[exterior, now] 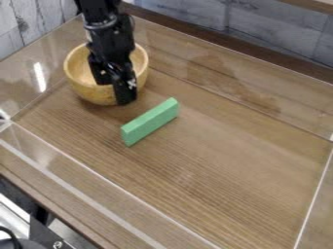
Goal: Move green object from inside the wooden bowl to the table next to it
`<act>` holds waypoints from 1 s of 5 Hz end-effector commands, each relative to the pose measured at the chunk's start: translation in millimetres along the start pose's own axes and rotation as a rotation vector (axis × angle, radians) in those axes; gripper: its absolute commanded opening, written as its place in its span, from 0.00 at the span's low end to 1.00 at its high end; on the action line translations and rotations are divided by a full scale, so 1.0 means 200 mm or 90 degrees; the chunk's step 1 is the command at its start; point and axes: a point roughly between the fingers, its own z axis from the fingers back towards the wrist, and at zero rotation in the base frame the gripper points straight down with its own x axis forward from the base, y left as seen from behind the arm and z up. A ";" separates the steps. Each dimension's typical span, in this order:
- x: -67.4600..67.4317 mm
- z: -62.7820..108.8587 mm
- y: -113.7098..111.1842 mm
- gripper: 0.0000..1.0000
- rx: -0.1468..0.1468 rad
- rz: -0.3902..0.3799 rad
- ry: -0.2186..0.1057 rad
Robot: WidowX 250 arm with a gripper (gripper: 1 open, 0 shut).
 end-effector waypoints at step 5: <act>-0.16 0.13 0.15 0.00 0.004 0.076 -0.079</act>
